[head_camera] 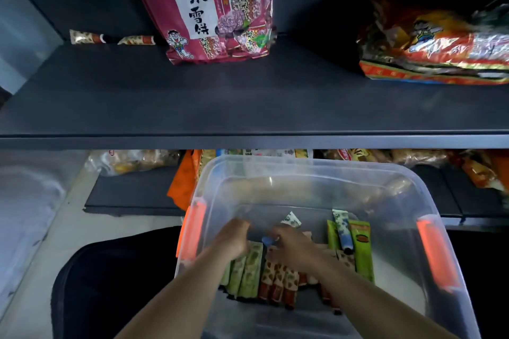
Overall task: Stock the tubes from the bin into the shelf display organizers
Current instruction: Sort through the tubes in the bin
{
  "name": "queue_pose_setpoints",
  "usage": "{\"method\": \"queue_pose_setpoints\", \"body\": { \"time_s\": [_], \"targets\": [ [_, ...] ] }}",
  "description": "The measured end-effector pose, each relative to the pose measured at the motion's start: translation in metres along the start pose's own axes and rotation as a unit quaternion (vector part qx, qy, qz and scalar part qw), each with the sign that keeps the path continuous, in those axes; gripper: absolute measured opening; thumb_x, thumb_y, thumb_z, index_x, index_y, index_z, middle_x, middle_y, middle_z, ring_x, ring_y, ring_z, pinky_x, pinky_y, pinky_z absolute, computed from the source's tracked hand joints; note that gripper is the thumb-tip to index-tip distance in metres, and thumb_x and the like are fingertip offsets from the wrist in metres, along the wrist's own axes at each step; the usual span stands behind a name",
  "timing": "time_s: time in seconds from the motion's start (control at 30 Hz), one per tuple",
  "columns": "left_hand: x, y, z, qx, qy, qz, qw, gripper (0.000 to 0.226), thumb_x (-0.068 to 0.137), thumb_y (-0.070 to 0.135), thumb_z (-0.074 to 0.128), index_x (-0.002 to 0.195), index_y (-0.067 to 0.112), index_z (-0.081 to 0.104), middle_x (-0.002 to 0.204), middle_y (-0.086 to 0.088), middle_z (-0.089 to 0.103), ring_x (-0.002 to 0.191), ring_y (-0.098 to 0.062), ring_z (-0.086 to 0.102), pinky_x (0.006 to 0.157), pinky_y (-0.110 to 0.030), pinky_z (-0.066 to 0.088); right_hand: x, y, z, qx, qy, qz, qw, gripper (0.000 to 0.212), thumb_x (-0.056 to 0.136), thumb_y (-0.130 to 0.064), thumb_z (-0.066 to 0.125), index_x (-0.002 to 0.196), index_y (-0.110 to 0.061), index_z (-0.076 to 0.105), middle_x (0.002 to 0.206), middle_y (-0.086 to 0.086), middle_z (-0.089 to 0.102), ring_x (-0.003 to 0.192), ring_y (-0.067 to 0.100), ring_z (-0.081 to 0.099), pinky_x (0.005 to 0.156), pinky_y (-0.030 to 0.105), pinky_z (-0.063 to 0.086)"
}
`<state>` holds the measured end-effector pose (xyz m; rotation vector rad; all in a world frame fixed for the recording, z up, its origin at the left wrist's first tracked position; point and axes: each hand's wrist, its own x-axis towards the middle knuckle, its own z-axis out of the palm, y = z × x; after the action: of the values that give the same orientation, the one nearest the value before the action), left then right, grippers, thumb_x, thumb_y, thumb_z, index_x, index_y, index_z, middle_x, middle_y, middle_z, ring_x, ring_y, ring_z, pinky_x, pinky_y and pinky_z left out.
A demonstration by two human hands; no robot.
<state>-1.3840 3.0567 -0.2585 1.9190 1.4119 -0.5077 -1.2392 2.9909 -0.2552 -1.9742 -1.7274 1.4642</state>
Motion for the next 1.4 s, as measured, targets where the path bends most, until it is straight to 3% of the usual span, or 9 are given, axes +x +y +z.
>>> {"method": "queue_pose_setpoints", "body": {
  "time_s": [0.1, 0.17, 0.23, 0.4, 0.7, 0.83, 1.03, 1.27, 1.4],
  "targets": [
    [0.009, -0.011, 0.011, 0.014, -0.017, -0.023, 0.999, 0.036, 0.082, 0.006, 0.058, 0.118, 0.008, 0.056, 0.122, -0.010, 0.057, 0.111, -0.026, 0.056, 0.092, -0.033, 0.047, 0.015, -0.001, 0.011, -0.017, -0.029, -0.015, 0.999, 0.020, 0.076, -0.018, 0.061, 0.069, -0.023, 0.042, 0.082, 0.002, 0.043, 0.078, 0.020, 0.042, 0.063, 0.029, 0.034],
    [0.012, -0.014, 0.013, 0.025, -0.012, -0.028, 0.999, 0.034, 0.081, 0.009, 0.059, 0.115, 0.008, 0.059, 0.118, -0.010, 0.060, 0.109, -0.026, 0.058, 0.092, -0.032, 0.048, 0.024, -0.001, 0.017, -0.013, -0.040, -0.034, 0.999, 0.013, 0.083, -0.021, 0.063, 0.095, -0.024, 0.062, 0.101, -0.001, 0.058, 0.094, 0.019, 0.053, 0.071, 0.026, 0.041],
    [0.015, -0.015, 0.014, 0.032, -0.016, -0.035, 0.999, 0.033, 0.081, 0.011, 0.061, 0.114, 0.007, 0.061, 0.116, -0.012, 0.062, 0.107, -0.027, 0.059, 0.091, -0.031, 0.048, 0.030, 0.000, 0.023, 0.002, -0.042, -0.026, 0.999, 0.035, 0.082, -0.024, 0.063, 0.116, -0.020, 0.064, 0.115, 0.003, 0.064, 0.104, 0.019, 0.059, 0.083, 0.031, 0.048],
    [0.016, -0.016, 0.015, 0.031, -0.036, -0.054, 0.997, 0.034, 0.076, 0.009, 0.069, 0.108, 0.008, 0.062, 0.109, -0.013, 0.064, 0.102, -0.027, 0.060, 0.079, -0.030, 0.045, 0.037, 0.001, 0.023, 0.018, -0.004, -0.006, 1.000, 0.014, 0.083, -0.011, 0.060, 0.084, 0.001, 0.067, 0.080, 0.014, 0.060, 0.077, 0.019, 0.054, 0.062, 0.028, 0.031],
    [0.015, -0.015, 0.014, 0.016, -0.036, -0.041, 0.998, 0.034, 0.069, 0.009, 0.076, 0.100, 0.014, 0.061, 0.106, -0.006, 0.063, 0.097, -0.024, 0.060, 0.074, -0.029, 0.045, 0.043, 0.004, 0.023, -0.013, -0.055, -0.058, 0.997, 0.021, 0.081, -0.009, 0.061, 0.099, -0.008, 0.073, 0.079, 0.005, 0.065, 0.076, 0.017, 0.055, 0.067, 0.023, 0.034],
    [0.012, -0.014, 0.012, -0.009, -0.050, -0.048, 0.998, 0.041, 0.068, 0.011, 0.079, 0.102, 0.015, 0.056, 0.110, -0.007, 0.059, 0.100, -0.024, 0.057, 0.072, -0.028, 0.043, 0.038, 0.004, 0.019, -0.031, -0.081, -0.048, 0.995, 0.018, 0.082, -0.006, 0.056, 0.094, -0.004, 0.069, 0.076, 0.004, 0.054, 0.075, 0.017, 0.050, 0.056, 0.026, 0.031],
    [0.003, -0.013, 0.013, -0.057, -0.032, -0.056, 0.996, 0.039, 0.070, 0.009, 0.078, 0.103, 0.015, 0.056, 0.113, -0.004, 0.053, 0.095, -0.019, 0.052, 0.072, -0.026, 0.041, 0.034, 0.018, 0.019, 0.009, -0.053, -0.019, 0.998, 0.032, 0.078, -0.011, 0.067, 0.071, -0.033, 0.044, 0.093, -0.003, 0.043, 0.088, 0.014, 0.043, 0.072, 0.023, 0.032],
    [-0.008, -0.006, 0.008, -0.072, -0.015, -0.029, 0.997, 0.035, 0.070, 0.012, 0.080, 0.101, 0.014, 0.066, 0.110, -0.003, 0.059, 0.103, -0.020, 0.057, 0.075, -0.024, 0.042, 0.006, 0.024, 0.001, 0.088, -0.090, 0.007, 0.992, 0.019, 0.079, -0.012, 0.071, 0.085, -0.017, 0.054, 0.081, -0.008, 0.049, 0.077, 0.009, 0.048, 0.063, 0.018, 0.038],
    [-0.015, 0.003, -0.007, -0.109, 0.022, -0.004, 0.994, 0.030, 0.065, 0.014, 0.083, 0.093, 0.012, 0.070, 0.090, -0.001, 0.062, 0.088, -0.017, 0.060, 0.070, -0.024, 0.044, -0.009, 0.019, -0.010, 0.098, -0.041, 0.015, 0.994, 0.019, 0.081, -0.009, 0.070, 0.094, -0.014, 0.057, 0.084, -0.005, 0.052, 0.076, 0.007, 0.049, 0.057, 0.009, 0.036]
  ]
}}
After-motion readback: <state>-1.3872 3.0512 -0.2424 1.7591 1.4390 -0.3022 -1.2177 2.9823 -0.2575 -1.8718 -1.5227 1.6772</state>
